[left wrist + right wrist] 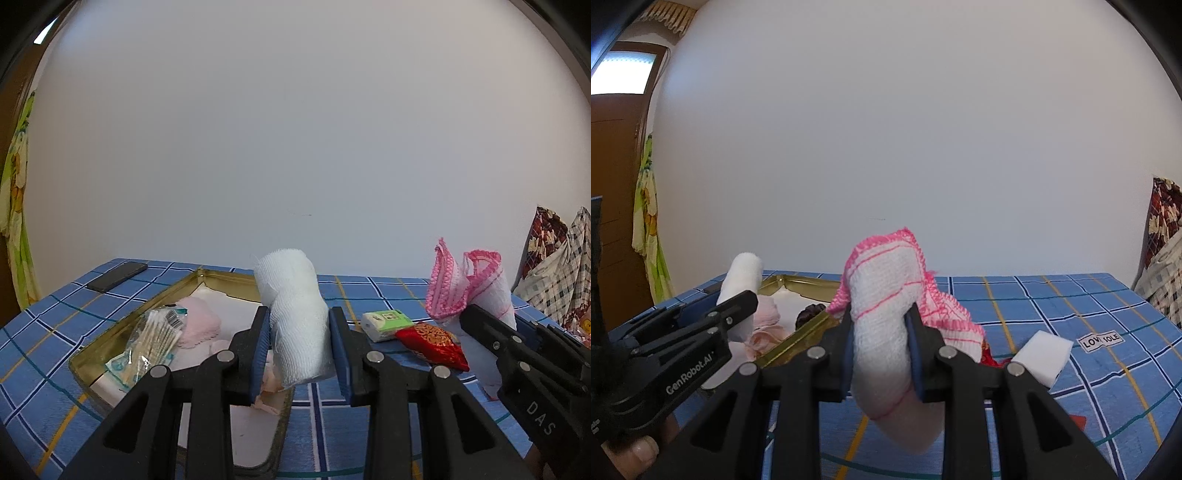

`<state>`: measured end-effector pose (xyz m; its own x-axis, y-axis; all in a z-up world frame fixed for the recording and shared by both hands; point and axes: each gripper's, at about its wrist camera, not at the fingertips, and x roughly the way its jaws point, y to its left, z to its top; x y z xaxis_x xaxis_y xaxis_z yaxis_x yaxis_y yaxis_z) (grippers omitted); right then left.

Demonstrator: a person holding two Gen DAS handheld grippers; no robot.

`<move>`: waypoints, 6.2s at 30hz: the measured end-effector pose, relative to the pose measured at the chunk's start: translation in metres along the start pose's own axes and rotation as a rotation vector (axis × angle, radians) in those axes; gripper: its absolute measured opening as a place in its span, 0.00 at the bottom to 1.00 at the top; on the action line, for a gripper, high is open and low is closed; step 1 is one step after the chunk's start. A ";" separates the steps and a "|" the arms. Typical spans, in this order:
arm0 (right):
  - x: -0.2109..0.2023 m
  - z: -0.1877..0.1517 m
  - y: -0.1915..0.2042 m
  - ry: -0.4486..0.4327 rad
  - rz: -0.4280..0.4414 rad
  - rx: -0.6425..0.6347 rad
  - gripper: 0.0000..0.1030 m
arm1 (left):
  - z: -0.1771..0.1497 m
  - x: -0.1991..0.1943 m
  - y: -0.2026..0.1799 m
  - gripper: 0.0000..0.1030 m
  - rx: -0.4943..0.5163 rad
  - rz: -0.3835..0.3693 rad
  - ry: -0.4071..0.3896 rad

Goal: Organize soft objects
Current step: 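Carry the gauze roll with the left tool while the right tool carries the towel toward the tray, then lower the gauze roll and towel into the tray and open both tools, then withdraw both open tools from the tray toward the remaining items, then grasp the red rectangular block with the right tool and lift it, then grasp the red gold-patterned pouch with the left tool while the right holds the block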

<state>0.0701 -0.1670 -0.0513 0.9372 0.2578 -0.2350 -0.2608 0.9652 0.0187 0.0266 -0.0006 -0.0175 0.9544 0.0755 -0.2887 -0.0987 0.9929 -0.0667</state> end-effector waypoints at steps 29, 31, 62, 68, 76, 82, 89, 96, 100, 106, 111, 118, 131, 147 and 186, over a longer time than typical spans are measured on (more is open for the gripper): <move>-0.012 0.012 -0.011 0.017 0.078 -0.064 0.24 | 0.006 -0.011 0.030 0.33 -0.047 0.037 0.004; -0.013 0.013 -0.011 0.018 0.082 -0.069 0.24 | 0.006 -0.012 0.032 0.33 -0.049 0.037 0.004; 0.042 0.068 0.026 0.144 0.217 -0.118 0.24 | 0.060 0.047 0.109 0.33 -0.097 -0.054 0.257; 0.079 0.067 0.037 0.224 0.226 -0.127 0.25 | 0.072 0.083 0.115 0.33 -0.107 -0.048 0.351; 0.118 0.062 0.051 0.295 0.193 -0.158 0.28 | 0.076 0.129 0.114 0.33 -0.115 -0.039 0.455; 0.126 0.062 0.052 0.308 0.222 -0.138 0.64 | 0.076 0.138 0.112 0.41 -0.131 -0.030 0.479; 0.087 0.068 0.048 0.243 0.243 -0.105 0.92 | 0.081 0.112 0.110 0.85 -0.127 0.015 0.399; 0.024 0.061 -0.001 0.180 0.185 -0.076 0.97 | 0.064 0.084 0.097 0.85 -0.143 0.008 0.361; -0.007 0.055 -0.043 0.165 0.112 -0.012 0.97 | 0.053 0.075 0.073 0.85 -0.114 -0.015 0.351; -0.044 0.041 -0.105 0.147 -0.042 0.045 0.98 | 0.041 0.059 0.021 0.85 -0.053 -0.080 0.331; -0.056 0.027 -0.144 0.178 -0.127 0.110 0.98 | 0.026 0.054 -0.025 0.85 0.035 -0.115 0.342; -0.063 0.010 -0.168 0.300 -0.169 0.125 0.96 | 0.008 0.063 -0.064 0.85 0.069 -0.152 0.403; -0.037 -0.018 -0.164 0.498 -0.198 0.169 0.98 | -0.011 0.076 -0.088 0.85 0.092 -0.130 0.462; -0.012 -0.028 -0.145 0.637 -0.243 0.081 0.78 | -0.014 0.090 -0.105 0.85 0.094 -0.154 0.525; -0.038 0.018 -0.179 0.273 -0.421 0.166 0.79 | -0.014 0.159 -0.173 0.70 0.076 -0.157 0.585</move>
<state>0.0855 -0.3488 -0.0287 0.8527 -0.1531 -0.4995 0.1862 0.9824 0.0167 0.1912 -0.1613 -0.0653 0.6409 -0.1141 -0.7591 0.0712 0.9935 -0.0892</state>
